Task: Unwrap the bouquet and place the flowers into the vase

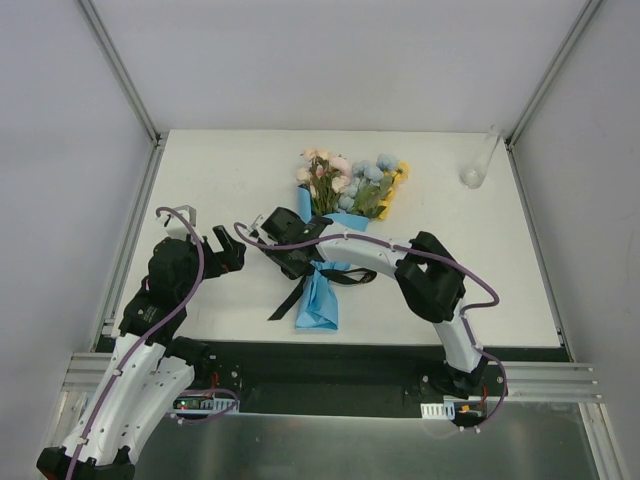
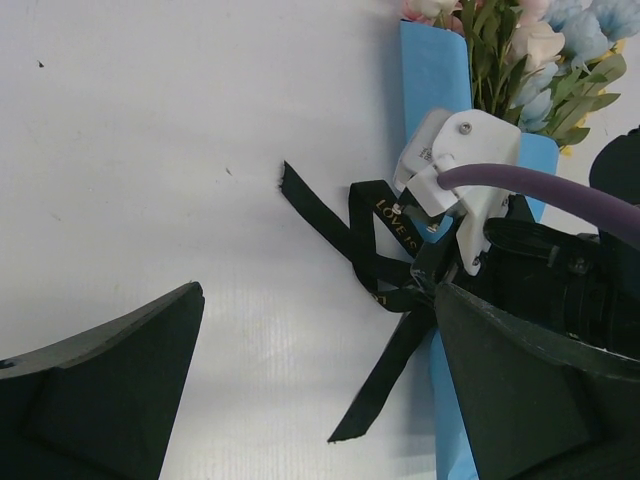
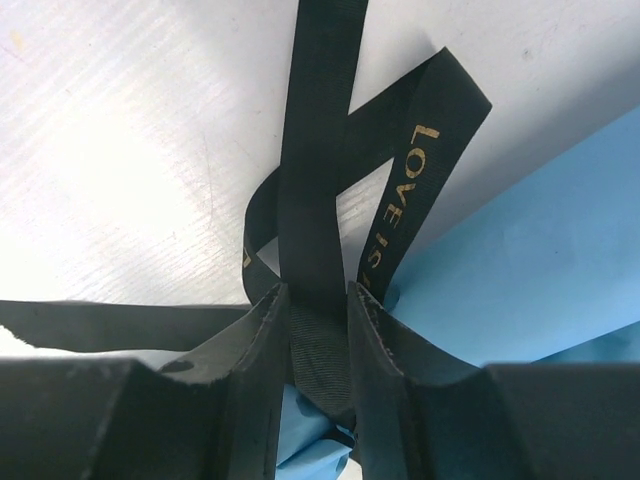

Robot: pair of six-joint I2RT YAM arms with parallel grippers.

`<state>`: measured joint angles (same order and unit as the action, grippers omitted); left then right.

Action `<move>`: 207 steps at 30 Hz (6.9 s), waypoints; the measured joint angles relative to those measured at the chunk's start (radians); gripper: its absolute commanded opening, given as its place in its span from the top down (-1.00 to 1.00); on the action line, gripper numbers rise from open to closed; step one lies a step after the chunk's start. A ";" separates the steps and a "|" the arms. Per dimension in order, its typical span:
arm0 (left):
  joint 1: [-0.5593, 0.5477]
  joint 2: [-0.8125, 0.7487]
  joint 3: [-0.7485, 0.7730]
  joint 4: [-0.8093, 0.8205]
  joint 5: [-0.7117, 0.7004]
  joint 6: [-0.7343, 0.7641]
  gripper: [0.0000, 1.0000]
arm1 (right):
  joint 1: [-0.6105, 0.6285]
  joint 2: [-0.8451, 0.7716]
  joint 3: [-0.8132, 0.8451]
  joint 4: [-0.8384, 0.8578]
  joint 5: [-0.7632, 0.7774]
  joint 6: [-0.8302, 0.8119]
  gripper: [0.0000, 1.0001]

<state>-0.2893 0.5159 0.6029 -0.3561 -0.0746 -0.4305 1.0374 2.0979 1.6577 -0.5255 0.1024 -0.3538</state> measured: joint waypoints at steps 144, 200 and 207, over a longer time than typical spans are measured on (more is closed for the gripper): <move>-0.124 0.349 -0.155 0.251 0.304 -0.204 -0.21 | -0.146 -0.314 -0.261 0.074 -0.202 0.434 0.43; -0.131 0.535 -0.320 0.569 0.623 -0.289 0.52 | -0.110 -0.186 -0.198 0.102 -0.066 0.370 0.38; -0.131 0.535 -0.320 0.573 0.623 -0.290 0.53 | -0.109 -0.138 -0.197 0.118 -0.076 0.366 0.54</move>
<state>-0.4202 1.0508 0.2825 0.2173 0.5488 -0.7200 0.9283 1.9602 1.4605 -0.4072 0.0269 0.0120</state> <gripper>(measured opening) 0.240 0.275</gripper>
